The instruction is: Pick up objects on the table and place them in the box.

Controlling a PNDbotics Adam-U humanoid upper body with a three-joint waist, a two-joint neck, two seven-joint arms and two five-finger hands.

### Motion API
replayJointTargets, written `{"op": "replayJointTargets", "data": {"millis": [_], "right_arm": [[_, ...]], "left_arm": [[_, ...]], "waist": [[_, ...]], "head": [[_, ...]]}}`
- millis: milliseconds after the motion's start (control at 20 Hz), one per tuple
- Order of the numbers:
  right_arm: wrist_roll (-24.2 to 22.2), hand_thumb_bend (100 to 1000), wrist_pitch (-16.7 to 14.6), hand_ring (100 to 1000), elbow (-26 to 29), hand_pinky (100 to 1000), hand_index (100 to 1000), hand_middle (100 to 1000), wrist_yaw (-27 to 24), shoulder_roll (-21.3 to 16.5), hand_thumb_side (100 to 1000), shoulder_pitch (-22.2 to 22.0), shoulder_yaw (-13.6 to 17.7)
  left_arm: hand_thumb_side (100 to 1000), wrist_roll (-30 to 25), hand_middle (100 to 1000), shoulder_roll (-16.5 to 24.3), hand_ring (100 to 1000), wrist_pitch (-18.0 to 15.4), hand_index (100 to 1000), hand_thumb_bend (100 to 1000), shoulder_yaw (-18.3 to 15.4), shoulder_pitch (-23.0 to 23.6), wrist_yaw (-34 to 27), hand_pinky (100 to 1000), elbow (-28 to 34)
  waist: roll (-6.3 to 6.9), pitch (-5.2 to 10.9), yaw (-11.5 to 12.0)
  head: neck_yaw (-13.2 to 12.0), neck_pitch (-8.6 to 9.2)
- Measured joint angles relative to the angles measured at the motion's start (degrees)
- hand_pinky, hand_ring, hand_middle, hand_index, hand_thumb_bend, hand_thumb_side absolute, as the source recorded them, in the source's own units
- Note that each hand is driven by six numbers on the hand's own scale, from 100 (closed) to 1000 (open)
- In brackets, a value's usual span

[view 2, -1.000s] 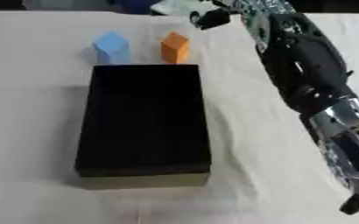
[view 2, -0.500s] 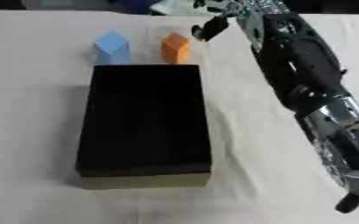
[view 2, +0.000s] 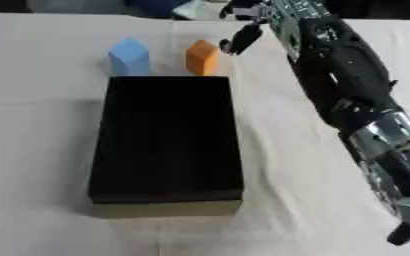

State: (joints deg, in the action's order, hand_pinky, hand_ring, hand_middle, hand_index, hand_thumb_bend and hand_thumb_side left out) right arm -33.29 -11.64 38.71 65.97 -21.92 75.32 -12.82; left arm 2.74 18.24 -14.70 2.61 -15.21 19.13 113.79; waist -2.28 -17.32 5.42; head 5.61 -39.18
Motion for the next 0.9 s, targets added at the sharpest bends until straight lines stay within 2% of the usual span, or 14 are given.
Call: {"op": "replayJointTargets", "data": {"millis": [200,400,650,900], "right_arm": [[-0.74,265,-0.84,957,0.76,937,1000,988,-0.05,-0.61,726,0.33,-0.48],[-1.13,261,-1.78,954,0.92,937,1000,981,-0.1,-0.68,749,0.33,-0.66],[-1.52,289,-2.16,955,0.92,938,1000,977,-1.38,-0.68,825,0.33,-0.64],[-2.06,266,-1.89,952,0.93,937,1000,968,-2.58,-0.57,860,0.34,-0.69]], "left_arm": [[1000,-0.02,684,0.03,627,0.02,730,143,0.01,-0.14,0.0,763,0.0],[1000,-0.08,683,0.04,626,0.08,729,139,0.01,-0.18,0.0,763,0.0],[992,-0.09,682,0.04,625,0.08,728,132,0.01,-0.41,0.0,762,0.0],[992,-0.1,680,0.04,624,0.09,726,131,0.01,-0.42,0.02,762,0.0]], "waist": [[-0.5,0.0,0.58],[-0.61,-0.31,1.08],[-0.58,-0.56,1.27],[-0.47,-0.75,1.32]], "head": [[-0.18,0.4],[-0.19,0.7],[-0.16,0.98],[0.15,0.99]]}}
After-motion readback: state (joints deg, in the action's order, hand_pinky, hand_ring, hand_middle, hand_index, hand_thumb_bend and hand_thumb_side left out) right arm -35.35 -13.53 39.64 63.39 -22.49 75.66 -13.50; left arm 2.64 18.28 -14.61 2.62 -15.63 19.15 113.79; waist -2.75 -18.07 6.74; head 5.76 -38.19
